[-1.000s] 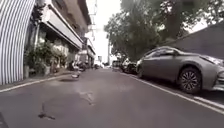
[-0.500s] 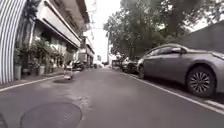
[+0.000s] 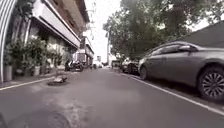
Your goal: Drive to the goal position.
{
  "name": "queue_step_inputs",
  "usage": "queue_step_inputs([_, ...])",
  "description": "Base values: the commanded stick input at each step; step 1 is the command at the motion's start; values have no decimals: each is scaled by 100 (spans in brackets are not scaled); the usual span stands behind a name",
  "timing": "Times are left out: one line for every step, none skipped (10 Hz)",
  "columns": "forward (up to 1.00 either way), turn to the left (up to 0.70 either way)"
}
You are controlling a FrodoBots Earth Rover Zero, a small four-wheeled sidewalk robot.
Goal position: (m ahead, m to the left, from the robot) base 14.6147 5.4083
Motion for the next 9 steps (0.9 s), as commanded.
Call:
queue_step_inputs([70,0])
queue_step_inputs([70,0])
queue_step_inputs([70,0])
queue_step_inputs([70,0])
queue_step_inputs([70,0])
queue_step_inputs([70,0])
queue_step_inputs([70,0])
queue_step_inputs([70,0])
queue_step_inputs([70,0])
